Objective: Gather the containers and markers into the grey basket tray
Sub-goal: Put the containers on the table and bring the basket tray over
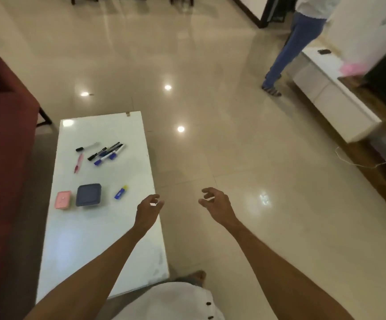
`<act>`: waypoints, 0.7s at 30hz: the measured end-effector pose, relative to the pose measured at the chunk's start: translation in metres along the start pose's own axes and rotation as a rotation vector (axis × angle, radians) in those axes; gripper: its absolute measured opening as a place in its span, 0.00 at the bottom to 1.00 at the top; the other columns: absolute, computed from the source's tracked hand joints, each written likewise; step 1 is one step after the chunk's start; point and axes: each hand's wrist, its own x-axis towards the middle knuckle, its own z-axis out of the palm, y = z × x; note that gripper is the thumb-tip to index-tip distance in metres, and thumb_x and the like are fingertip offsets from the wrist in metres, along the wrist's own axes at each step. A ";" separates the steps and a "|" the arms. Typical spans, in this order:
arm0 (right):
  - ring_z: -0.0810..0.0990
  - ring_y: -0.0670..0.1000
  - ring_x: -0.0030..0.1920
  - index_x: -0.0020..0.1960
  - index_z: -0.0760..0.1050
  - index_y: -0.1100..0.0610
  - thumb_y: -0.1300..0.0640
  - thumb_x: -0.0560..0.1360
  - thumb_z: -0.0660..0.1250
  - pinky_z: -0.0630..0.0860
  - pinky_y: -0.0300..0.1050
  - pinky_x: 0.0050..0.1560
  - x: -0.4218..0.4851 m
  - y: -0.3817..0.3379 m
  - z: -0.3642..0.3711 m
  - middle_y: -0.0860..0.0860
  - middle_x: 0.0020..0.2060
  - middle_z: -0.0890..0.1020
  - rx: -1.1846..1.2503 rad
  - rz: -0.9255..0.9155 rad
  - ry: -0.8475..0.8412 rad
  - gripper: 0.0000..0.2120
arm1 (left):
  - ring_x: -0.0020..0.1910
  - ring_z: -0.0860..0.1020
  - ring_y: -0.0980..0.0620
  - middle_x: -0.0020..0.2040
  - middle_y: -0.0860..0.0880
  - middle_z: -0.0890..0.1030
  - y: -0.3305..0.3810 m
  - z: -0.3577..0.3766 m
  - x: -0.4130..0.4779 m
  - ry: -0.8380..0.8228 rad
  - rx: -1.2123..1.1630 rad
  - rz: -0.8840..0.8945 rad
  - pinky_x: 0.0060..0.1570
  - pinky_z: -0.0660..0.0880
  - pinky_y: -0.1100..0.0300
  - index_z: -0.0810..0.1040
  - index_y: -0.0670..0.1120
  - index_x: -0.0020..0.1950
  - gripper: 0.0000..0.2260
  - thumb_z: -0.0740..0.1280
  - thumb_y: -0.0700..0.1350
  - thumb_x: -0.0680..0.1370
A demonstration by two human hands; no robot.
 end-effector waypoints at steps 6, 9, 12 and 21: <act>0.81 0.49 0.42 0.61 0.78 0.54 0.53 0.74 0.72 0.78 0.46 0.50 0.082 -0.022 -0.041 0.49 0.49 0.80 -0.098 -0.120 -0.195 0.16 | 0.53 0.81 0.45 0.56 0.46 0.82 0.032 0.037 0.009 0.167 -0.105 -0.118 0.54 0.74 0.55 0.79 0.46 0.63 0.13 0.70 0.46 0.79; 0.82 0.53 0.48 0.62 0.78 0.54 0.53 0.74 0.72 0.78 0.48 0.52 0.124 -0.031 -0.043 0.51 0.51 0.81 -0.134 -0.198 -0.325 0.18 | 0.54 0.81 0.43 0.57 0.43 0.81 0.045 0.055 0.014 0.283 -0.165 -0.169 0.54 0.74 0.55 0.79 0.44 0.64 0.13 0.69 0.43 0.79; 0.82 0.53 0.50 0.63 0.78 0.55 0.55 0.75 0.72 0.78 0.45 0.49 0.164 -0.034 -0.041 0.52 0.52 0.81 -0.161 -0.269 -0.484 0.18 | 0.51 0.81 0.44 0.57 0.44 0.81 0.058 0.078 0.014 0.427 -0.232 -0.248 0.54 0.75 0.55 0.79 0.44 0.64 0.14 0.69 0.44 0.79; 0.81 0.53 0.53 0.63 0.77 0.58 0.57 0.75 0.72 0.78 0.50 0.57 0.233 -0.037 -0.079 0.55 0.52 0.81 -0.283 -0.517 -0.884 0.18 | 0.53 0.81 0.44 0.53 0.49 0.81 0.124 0.190 -0.010 0.836 -0.482 -0.486 0.48 0.75 0.57 0.79 0.46 0.63 0.13 0.69 0.45 0.79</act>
